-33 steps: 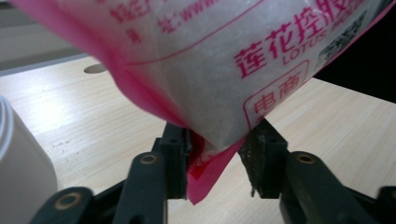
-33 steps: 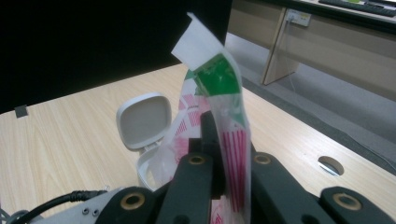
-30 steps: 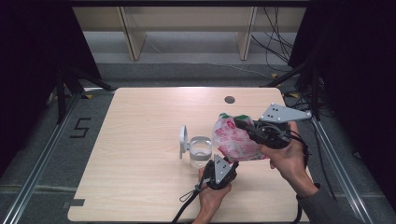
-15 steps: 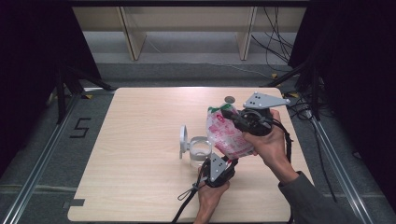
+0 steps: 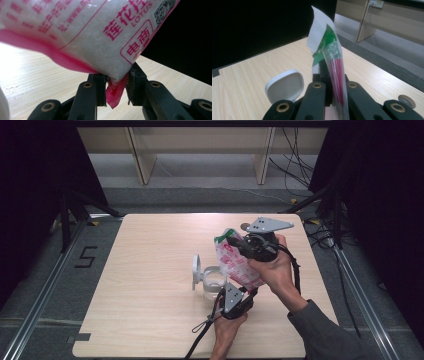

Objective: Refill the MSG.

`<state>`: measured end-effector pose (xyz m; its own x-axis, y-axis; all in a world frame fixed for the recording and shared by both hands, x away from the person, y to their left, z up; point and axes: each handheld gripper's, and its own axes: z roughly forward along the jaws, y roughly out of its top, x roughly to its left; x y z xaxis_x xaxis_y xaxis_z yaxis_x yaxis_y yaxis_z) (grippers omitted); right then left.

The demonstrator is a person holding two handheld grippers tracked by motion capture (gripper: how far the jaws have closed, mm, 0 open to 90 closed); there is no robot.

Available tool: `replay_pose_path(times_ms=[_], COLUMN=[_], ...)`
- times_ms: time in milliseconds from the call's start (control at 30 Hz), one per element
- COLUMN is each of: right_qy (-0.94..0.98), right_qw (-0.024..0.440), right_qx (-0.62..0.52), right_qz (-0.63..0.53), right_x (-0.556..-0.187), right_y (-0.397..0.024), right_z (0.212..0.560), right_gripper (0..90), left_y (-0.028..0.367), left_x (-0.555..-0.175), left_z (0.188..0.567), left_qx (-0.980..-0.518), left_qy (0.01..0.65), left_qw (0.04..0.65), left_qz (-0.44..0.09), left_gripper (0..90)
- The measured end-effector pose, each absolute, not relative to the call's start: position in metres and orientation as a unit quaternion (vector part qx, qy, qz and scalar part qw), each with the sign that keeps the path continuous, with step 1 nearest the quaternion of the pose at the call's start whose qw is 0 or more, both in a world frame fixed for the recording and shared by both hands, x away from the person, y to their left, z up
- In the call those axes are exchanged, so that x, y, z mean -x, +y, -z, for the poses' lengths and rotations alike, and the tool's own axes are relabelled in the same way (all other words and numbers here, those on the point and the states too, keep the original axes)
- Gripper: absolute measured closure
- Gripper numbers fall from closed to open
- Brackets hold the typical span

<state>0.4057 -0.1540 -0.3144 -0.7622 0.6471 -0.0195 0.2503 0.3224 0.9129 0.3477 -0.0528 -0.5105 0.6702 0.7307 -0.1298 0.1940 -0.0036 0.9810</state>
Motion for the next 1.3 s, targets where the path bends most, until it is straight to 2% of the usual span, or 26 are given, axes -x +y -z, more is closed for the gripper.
replay_pose_path(times_ms=[333, 467, 633, 767, 800, 833, 967, 1300], right_qy=[0.796, 0.802, 0.801, 0.806, 0.805, 0.81, 0.814, 0.822], right_qw=[0.2, 0.186, 0.205, 0.189, 0.208, 0.195, 0.191, 0.195], right_qx=[-0.28, -0.287, -0.276, -0.289, -0.277, -0.28, -0.28, -0.275], right_qz=[-0.499, -0.489, -0.49, -0.481, -0.481, -0.477, -0.472, -0.459], right_x=[-0.413, -0.413, -0.417, -0.416, -0.419, -0.418, -0.42, -0.423], right_y=[-0.135, -0.132, -0.13, -0.127, -0.127, -0.126, -0.123, -0.113], right_z=[0.323, 0.324, 0.326, 0.327, 0.328, 0.328, 0.33, 0.336], right_gripper=[90.0, 90.0, 90.0, 90.0, 90.0, 90.0, 90.0, 90.0], left_y=[-0.052, -0.051, -0.051, -0.052, -0.052, -0.052, -0.053, -0.051], left_x=[-0.349, -0.349, -0.35, -0.35, -0.35, -0.35, -0.351, -0.35], left_z=[0.513, 0.513, 0.514, 0.514, 0.514, 0.515, 0.514, 0.515], left_qx=[-0.668, -0.669, -0.67, -0.67, -0.669, -0.668, -0.671, -0.673], left_qy=[0.345, 0.341, 0.339, 0.338, 0.339, 0.339, 0.339, 0.342], left_qw=[0.626, 0.629, 0.63, 0.631, 0.631, 0.632, 0.631, 0.629], left_qz=[-0.209, -0.202, -0.201, -0.197, -0.197, -0.196, -0.193, -0.188], left_gripper=[72.2, 72.3, 72.4, 72.5, 72.5, 72.6, 72.7, 73.1])
